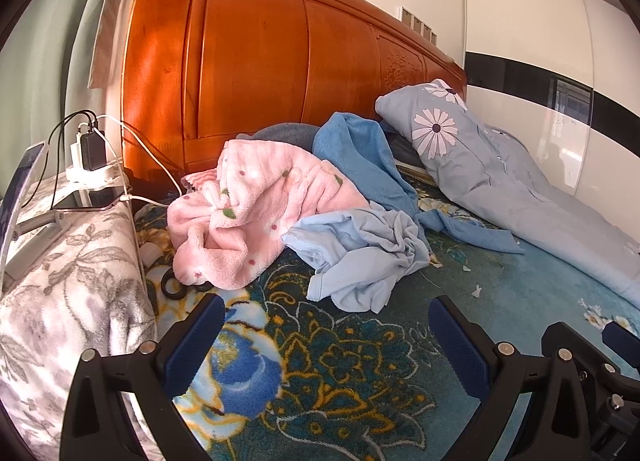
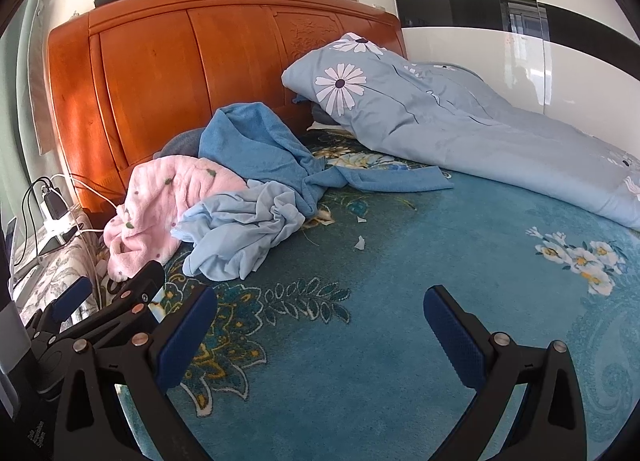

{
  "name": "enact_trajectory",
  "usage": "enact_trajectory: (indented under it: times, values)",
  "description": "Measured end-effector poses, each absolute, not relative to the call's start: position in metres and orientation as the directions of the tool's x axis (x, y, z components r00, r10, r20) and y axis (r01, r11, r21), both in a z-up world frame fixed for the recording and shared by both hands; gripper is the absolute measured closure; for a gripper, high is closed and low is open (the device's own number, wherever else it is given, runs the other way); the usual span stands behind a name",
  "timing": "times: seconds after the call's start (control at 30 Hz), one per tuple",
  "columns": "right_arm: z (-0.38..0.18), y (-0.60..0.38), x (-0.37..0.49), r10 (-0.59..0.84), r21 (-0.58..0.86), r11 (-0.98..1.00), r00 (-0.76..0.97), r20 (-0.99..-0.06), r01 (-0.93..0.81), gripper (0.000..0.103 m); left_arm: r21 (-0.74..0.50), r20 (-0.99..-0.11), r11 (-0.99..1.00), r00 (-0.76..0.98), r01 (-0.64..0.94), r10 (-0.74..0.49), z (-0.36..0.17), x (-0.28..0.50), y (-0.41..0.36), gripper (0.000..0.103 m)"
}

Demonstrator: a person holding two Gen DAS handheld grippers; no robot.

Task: Fold clothes

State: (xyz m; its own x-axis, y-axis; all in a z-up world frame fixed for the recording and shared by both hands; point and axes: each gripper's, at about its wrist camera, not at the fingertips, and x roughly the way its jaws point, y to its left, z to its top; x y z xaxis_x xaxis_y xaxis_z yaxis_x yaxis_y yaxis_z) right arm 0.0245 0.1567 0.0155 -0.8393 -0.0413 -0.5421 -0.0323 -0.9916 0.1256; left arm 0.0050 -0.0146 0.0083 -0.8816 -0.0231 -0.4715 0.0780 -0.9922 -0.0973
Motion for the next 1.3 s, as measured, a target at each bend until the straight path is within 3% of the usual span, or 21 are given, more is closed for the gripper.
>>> enact_trajectory:
  times: [1.3]
  values:
    - [0.0144,0.1541,0.0256,-0.042,0.135,-0.990,-0.840,-0.541,-0.038,0.000,-0.110,-0.488,-0.993,-0.873,0.046,0.014,0.0075,0.0023,-0.0192,0.000]
